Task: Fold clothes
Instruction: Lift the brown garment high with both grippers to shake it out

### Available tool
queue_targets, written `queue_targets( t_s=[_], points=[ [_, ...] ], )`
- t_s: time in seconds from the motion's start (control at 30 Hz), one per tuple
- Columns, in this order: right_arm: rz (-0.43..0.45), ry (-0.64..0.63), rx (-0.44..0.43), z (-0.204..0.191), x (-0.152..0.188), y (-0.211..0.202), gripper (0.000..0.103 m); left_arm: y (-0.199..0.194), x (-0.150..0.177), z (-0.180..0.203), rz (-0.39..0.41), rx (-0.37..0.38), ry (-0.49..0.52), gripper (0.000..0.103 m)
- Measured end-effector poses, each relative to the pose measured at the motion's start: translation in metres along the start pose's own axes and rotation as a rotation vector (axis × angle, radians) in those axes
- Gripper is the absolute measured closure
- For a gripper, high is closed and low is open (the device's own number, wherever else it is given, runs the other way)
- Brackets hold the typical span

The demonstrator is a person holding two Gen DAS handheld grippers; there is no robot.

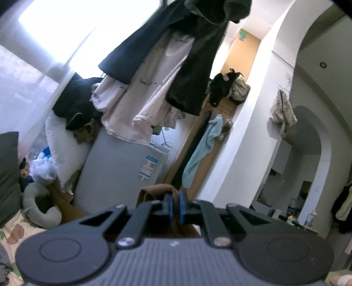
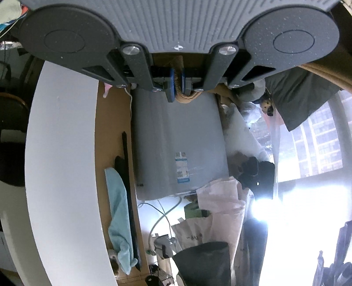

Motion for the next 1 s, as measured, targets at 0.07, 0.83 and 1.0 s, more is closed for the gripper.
queue_targets(
  t_s=[0.07, 0.83, 1.0],
  points=[
    [-0.007, -0.005, -0.007, -0.007, 0.000, 0.003, 0.099, -0.003, 0.003, -0.011, -0.006, -0.027, -0.022, 0.097],
    [-0.321, -0.088, -0.135, -0.103, 0.109, 0.127, 0.099, -0.052, 0.110, -0.202, -0.206, -0.430, -0.284, 0.097],
    [-0.384, -0.187, -0.186, -0.144, 0.129, 0.158, 0.099, -0.071, 0.128, -0.236, -0.221, -0.513, -0.332, 0.097]
  ],
)
Point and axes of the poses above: each gripper's, at about its wrist camera, not at the fingertips, and y roughly the way its jaws point, z to its right, x to its underside, the point moved 4 cm from there along y, roughly the way its jaws point, and after that the axes turned 10 degrees about z, right-handed, at the moved point
